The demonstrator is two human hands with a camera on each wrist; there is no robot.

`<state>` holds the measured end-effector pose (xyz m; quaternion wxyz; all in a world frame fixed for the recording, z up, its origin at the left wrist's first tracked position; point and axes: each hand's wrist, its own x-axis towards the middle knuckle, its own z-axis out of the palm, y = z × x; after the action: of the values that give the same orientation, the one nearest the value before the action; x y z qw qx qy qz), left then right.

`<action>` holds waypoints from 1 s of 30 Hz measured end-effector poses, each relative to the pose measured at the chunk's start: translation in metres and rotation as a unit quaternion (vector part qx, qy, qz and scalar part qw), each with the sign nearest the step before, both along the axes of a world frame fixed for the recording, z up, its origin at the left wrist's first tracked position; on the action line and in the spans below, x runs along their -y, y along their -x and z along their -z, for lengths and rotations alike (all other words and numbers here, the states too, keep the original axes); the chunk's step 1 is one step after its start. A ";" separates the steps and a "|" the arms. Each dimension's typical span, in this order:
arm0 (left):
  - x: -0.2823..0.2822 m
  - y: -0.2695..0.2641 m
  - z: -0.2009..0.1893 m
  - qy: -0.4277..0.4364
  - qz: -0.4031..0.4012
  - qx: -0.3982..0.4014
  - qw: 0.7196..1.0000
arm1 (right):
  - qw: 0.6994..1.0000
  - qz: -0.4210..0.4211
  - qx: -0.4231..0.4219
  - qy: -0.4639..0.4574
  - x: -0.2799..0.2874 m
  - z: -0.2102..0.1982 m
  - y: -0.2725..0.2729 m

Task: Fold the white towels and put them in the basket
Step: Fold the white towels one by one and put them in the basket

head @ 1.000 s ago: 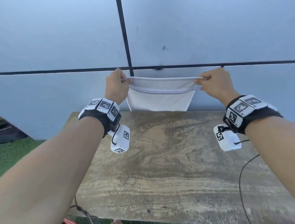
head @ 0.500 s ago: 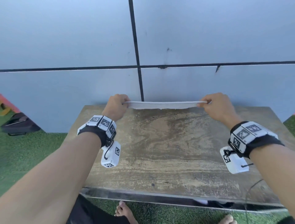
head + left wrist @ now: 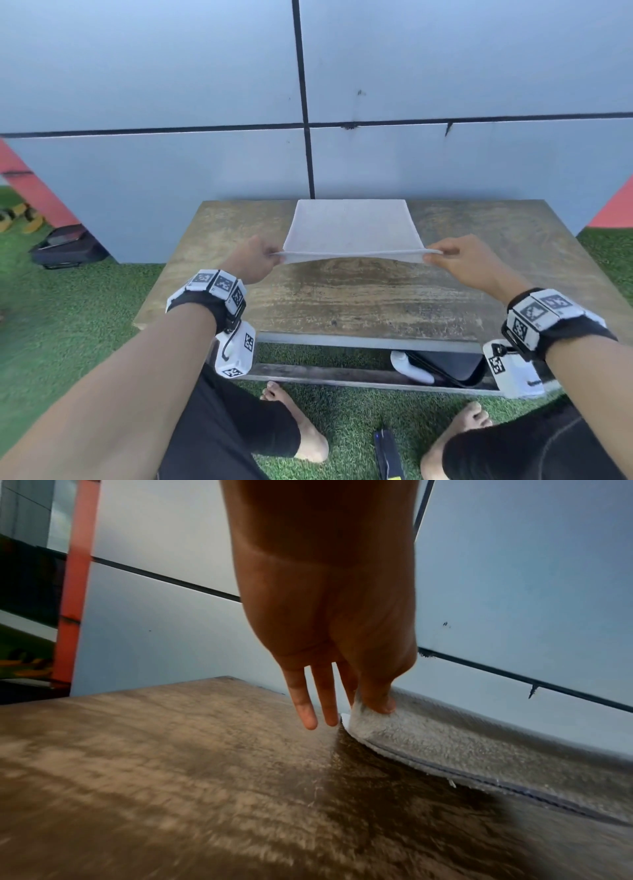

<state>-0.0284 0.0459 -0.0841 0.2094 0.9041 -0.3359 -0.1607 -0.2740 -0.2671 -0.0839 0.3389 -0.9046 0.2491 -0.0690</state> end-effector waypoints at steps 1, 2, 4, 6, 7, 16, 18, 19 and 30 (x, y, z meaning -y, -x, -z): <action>-0.005 0.006 -0.002 0.008 0.001 0.003 1.000 | 1.000 -0.002 0.016 -0.013 -0.006 -0.002 0.007; -0.010 0.012 -0.006 0.017 0.002 0.008 1.000 | 0.999 -0.003 0.031 -0.019 -0.011 -0.004 0.013; -0.019 0.022 -0.014 0.041 0.000 0.017 0.999 | 0.998 0.003 0.064 -0.006 -0.021 -0.011 0.023; -0.027 0.032 -0.023 0.067 -0.009 0.030 0.997 | 0.995 0.008 0.099 0.010 -0.031 -0.019 0.031; -0.031 0.036 -0.027 0.078 -0.011 0.037 0.996 | 0.993 0.009 0.113 0.015 -0.036 -0.024 0.035; -0.053 0.075 -0.062 0.107 -0.024 0.098 0.989 | 0.988 -0.021 0.147 0.035 -0.052 -0.047 0.056; -0.060 0.074 -0.059 0.119 -0.022 0.076 0.990 | 0.991 -0.035 0.125 0.025 -0.054 -0.053 0.061; -0.065 0.073 -0.057 0.123 -0.019 0.063 0.990 | 0.993 -0.044 0.113 0.007 -0.057 -0.056 0.064; -0.080 0.085 -0.048 0.050 0.017 -0.132 0.990 | 0.981 -0.104 -0.085 -0.140 -0.066 -0.069 0.082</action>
<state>-0.1138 0.1260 -0.0357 0.2944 0.8574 -0.3285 -0.2653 -0.3560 -0.2015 -0.0148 0.4455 -0.8716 0.1885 0.0796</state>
